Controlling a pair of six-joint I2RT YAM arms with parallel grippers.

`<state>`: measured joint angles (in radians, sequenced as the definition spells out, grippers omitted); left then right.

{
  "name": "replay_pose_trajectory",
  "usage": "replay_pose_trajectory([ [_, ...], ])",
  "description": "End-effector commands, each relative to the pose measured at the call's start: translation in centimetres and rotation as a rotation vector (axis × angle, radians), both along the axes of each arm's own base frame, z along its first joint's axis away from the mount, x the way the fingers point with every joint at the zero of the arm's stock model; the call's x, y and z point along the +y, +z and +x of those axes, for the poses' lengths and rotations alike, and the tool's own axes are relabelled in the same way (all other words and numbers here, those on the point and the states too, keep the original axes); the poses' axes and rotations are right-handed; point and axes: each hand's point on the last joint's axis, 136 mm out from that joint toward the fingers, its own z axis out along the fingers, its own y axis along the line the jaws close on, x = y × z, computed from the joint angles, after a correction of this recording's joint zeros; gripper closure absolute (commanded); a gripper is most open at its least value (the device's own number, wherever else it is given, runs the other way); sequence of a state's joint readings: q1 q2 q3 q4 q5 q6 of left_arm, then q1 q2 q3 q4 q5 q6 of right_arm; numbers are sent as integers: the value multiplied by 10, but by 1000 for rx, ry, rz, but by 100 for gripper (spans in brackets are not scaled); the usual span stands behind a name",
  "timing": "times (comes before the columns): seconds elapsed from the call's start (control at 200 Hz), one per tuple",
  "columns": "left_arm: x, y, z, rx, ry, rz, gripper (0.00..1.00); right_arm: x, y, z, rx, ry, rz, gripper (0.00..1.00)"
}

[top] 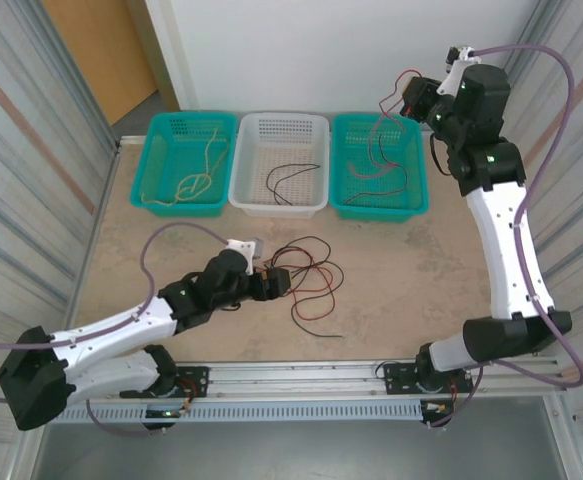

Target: Untangle the cables

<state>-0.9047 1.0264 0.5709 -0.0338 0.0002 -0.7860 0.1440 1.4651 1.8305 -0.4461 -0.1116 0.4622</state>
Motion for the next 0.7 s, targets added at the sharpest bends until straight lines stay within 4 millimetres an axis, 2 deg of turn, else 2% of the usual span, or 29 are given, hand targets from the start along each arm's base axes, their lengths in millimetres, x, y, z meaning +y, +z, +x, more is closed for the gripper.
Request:
replay_pose_trajectory([
  [0.0,0,12,-1,-26,-21,5,24,-3,-12,19,19,12,30,100],
  [0.251,10,-6,8,54,10,-35,25,-10,-82,71,167,-43,12,100],
  [0.366,14,0,9,54,17,-28,26,-13,-127,91,269,-57,15,100],
  [0.446,17,6,8,44,16,-16,27,-16,-161,99,354,-76,-2,93],
  [0.496,19,9,8,40,19,-13,27,-19,-179,102,402,-88,-19,83],
  [0.551,21,11,7,38,20,-7,28,-23,-200,102,463,-108,-40,57],
  [0.571,22,12,7,38,21,-7,28,-25,-206,101,485,-115,-47,51],
  [0.631,23,13,6,40,18,-2,28,-28,-220,99,532,-119,-64,45],
  [0.696,22,17,4,39,7,-9,28,-30,-222,94,550,-124,-82,38],
])
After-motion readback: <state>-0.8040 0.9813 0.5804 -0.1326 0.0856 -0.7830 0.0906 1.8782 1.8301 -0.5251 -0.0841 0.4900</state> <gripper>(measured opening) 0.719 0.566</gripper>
